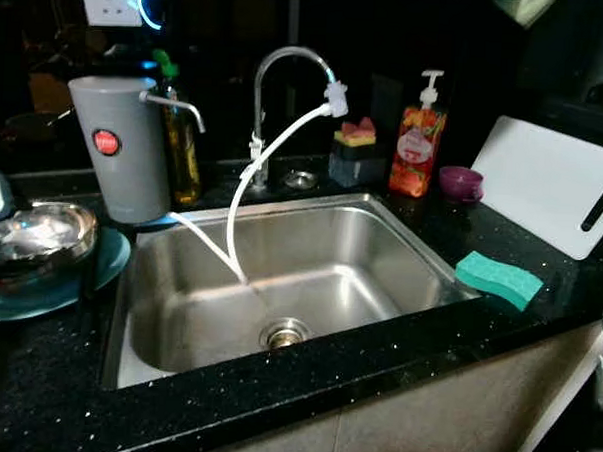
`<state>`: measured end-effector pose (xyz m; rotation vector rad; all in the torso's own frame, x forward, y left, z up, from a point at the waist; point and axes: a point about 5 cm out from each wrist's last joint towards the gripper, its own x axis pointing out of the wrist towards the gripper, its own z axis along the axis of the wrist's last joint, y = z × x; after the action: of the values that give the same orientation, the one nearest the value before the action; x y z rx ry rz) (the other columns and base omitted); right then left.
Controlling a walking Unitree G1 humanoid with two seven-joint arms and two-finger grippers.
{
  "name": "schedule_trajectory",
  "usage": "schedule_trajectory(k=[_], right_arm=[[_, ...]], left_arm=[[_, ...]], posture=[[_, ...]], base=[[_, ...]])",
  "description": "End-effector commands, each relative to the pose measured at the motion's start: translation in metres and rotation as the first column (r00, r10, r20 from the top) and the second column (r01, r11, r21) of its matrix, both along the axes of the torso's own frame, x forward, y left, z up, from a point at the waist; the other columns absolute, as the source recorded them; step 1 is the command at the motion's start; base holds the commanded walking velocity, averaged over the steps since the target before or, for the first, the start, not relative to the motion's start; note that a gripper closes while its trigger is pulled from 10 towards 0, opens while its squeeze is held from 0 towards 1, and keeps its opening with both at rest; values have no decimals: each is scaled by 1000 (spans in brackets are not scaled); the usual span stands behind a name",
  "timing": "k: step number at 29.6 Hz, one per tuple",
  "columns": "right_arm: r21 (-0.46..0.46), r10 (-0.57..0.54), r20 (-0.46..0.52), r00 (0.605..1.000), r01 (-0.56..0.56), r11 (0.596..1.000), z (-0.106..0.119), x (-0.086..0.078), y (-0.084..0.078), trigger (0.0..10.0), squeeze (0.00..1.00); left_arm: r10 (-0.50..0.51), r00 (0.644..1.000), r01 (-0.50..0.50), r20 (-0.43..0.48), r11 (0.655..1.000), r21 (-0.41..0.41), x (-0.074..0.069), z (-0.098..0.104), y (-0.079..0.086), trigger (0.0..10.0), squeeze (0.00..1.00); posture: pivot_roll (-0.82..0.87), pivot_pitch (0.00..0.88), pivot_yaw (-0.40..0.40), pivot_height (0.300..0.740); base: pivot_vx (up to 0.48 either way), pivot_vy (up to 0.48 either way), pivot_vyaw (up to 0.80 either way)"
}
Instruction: Kitchen organization
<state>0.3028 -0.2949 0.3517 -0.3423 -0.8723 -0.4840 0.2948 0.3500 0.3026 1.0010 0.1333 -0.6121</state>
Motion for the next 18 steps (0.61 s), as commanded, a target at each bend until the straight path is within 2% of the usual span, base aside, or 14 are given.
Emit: schedule_trajectory(k=[1, 2, 3, 4, 5, 6, 7, 8, 9, 11, 13, 14, 16, 18], right_arm=[[-77, 290, -194, 937, -309, 948, -15, 20, 54, 10000, 0], [-115, 412, -294, 862, -460, 880, -26, 23, 86, 10000, 0], [-98, 502, -377, 778, -572, 814, -36, 24, 107, 10000, 0], [-98, 502, -377, 778, -572, 814, -36, 24, 107, 10000, 0], [-84, 564, -421, 711, -650, 756, -45, 23, 123, 10000, 0], [-84, 564, -421, 711, -650, 756, -45, 23, 123, 10000, 0], [-39, 644, -477, 599, -746, 665, -61, 18, 151, 10000, 0], [-18, 667, -486, 565, -769, 639, -66, 16, 162, 10000, 0], [-18, 667, -486, 565, -769, 639, -66, 16, 162, 10000, 0], [12, 693, -492, 527, -792, 610, -71, 14, 180, 10000, 0], [41, 715, -478, 510, -800, 598, -73, 15, 193, 10000, 0], [41, 715, -478, 510, -800, 598, -73, 15, 193, 10000, 0], [68, 734, -467, 493, -808, 585, -73, 17, 205, 10000, 0], [93, 751, -456, 477, -814, 574, -71, 17, 210, 10000, 0]], left_arm=[[-29, 999, 29, 21, 1000, 4, -5, 9, -2, 10000, 0], [-56, 998, 57, 34, 998, -7, -7, 15, -7, 10000, 0], [-77, 996, 78, 47, 997, -14, -8, 19, -10, 10000, 0], [-77, 996, 78, 47, 997, -14, -8, 19, -10, 10000, 0], [-93, 994, 94, 61, 995, -21, -9, 23, -13, 10000, 0], [-93, 994, 94, 61, 995, -21, -9, 23, -13, 10000, 0], [-134, 988, 137, 71, 990, -38, -10, 24, -21, 10000, 0], [-153, 986, 155, 66, 987, -39, -12, 22, -25, 10000, 0], [-153, 986, 155, 66, 987, -39, -12, 22, -25, 10000, 0], [-179, 983, 181, 50, 983, -33, -16, 18, -30, 10000, 0], [-196, 980, 198, 39, 980, -39, -17, 13, -35, 10000, 0], [-196, 980, 198, 39, 980, -39, -17, 13, -35, 10000, 0], [-191, 981, 192, 25, 981, -17, -17, 5, -37, 10000, 0], [-194, 981, 194, 21, 980, -31, -16, 0, -39, 10000, 0]], posture=[[82, 0, -36, 740], [86, 0, -38, 740], [88, 0, -38, 740], [88, 0, -38, 740], [88, 0, -38, 740], [88, 0, -38, 740], [94, 0, -32, 740], [95, 0, -31, 740], [95, 0, -31, 740], [95, 0, -31, 740], [103, 0, -32, 740], [103, 0, -32, 740], [105, 0, -40, 740], [105, 0, -40, 740]], base=[[0, 0, 0], [0, 0, 0], [0, 0, 0], [0, 0, 0], [0, 0, 0], [0, 0, 0], [0, 0, 0], [0, 0, 0], [0, 0, 0], [0, 0, 0], [0, 0, 0], [0, 0, 0], [0, 0, 0], [0, 0, 0]])
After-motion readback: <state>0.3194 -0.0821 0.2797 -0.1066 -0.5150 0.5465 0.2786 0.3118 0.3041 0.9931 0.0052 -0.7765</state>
